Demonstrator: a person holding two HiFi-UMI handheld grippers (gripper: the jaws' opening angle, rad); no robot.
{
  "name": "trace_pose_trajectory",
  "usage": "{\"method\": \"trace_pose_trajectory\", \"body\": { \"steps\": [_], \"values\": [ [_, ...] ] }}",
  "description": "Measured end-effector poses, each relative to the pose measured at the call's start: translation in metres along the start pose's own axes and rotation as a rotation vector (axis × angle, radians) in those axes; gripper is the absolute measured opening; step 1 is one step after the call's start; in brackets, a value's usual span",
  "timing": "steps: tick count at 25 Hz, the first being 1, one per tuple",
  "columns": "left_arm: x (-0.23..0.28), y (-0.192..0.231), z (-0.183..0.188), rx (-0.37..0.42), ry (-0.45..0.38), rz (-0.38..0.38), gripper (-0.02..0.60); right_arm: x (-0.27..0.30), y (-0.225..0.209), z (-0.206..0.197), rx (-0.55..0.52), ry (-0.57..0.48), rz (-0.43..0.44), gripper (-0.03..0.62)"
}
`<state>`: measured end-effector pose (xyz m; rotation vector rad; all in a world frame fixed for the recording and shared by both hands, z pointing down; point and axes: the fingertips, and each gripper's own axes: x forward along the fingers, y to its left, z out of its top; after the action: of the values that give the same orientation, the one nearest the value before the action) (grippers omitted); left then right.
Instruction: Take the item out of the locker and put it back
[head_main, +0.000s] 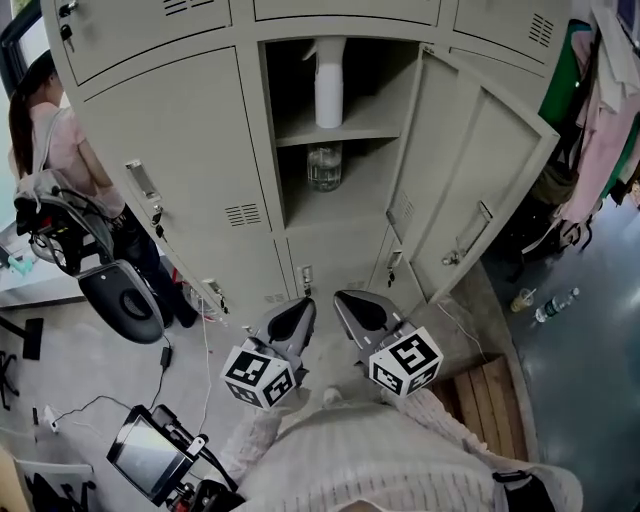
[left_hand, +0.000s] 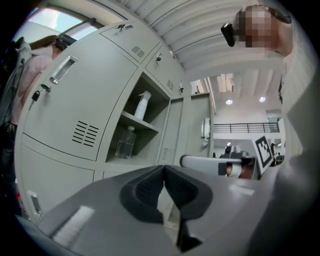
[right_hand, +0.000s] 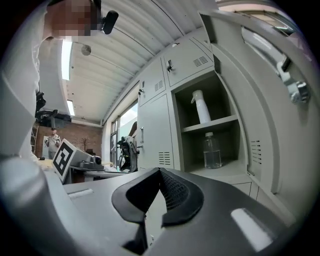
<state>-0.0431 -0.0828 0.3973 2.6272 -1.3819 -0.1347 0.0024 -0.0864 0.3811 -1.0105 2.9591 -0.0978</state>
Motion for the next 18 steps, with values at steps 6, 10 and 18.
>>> {"method": "trace_pose_trajectory", "body": {
  "steps": [6,10,18],
  "values": [
    [0.045,0.020,0.013,-0.015,-0.027,-0.011,0.008,0.027,-0.034,0.019,-0.037,-0.067,0.000,0.000],
    [0.057,0.032,0.026,0.022,-0.028,-0.006,0.008,0.047,-0.041,0.018,-0.019,-0.065,0.001,0.000],
    [0.079,0.050,0.025,-0.035,0.014,-0.055,0.008,0.071,-0.067,0.028,-0.004,-0.068,-0.067,0.000]
  ]
}}
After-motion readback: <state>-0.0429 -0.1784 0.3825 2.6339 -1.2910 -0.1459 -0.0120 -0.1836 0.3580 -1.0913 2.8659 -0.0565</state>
